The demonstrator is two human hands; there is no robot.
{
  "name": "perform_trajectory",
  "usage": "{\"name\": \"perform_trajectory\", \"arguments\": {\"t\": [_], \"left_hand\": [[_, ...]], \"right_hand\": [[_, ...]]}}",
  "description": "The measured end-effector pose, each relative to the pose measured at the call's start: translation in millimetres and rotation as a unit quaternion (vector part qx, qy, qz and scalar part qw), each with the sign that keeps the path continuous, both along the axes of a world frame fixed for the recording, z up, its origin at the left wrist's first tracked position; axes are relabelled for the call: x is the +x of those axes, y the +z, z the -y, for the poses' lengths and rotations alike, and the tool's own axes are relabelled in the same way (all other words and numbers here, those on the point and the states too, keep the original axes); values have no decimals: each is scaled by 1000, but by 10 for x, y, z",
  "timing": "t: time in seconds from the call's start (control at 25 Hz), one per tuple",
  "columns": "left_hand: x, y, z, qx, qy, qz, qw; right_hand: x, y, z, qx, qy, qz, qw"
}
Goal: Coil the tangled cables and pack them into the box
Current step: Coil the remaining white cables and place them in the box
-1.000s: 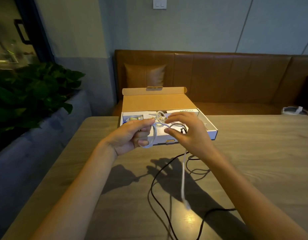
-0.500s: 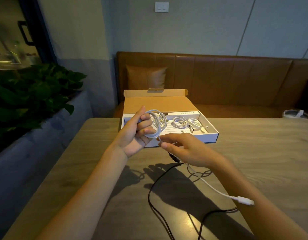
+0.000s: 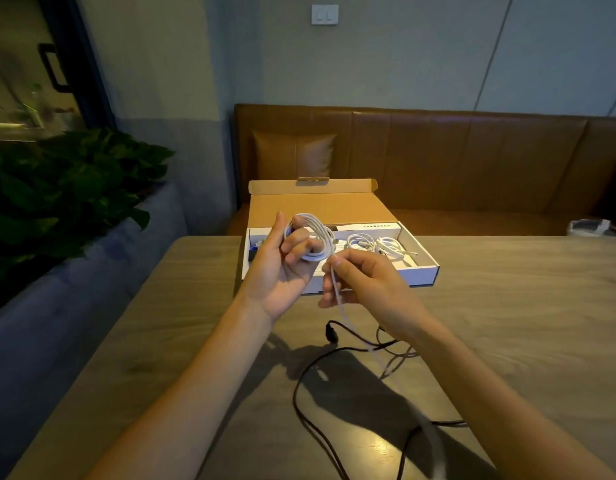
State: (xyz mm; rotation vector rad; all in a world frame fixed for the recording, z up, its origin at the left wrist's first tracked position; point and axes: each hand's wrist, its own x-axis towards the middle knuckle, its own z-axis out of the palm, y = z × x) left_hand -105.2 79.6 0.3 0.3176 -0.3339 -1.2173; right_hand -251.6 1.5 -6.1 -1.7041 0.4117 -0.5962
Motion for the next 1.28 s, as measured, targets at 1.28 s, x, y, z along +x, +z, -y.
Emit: {"name": "perform_trajectory", "arguments": {"t": [1.28], "left_hand": [[64,-168,30,119,236,660,703]], "right_hand": [[110,-137,-126,-144,-24,-146,978]]}}
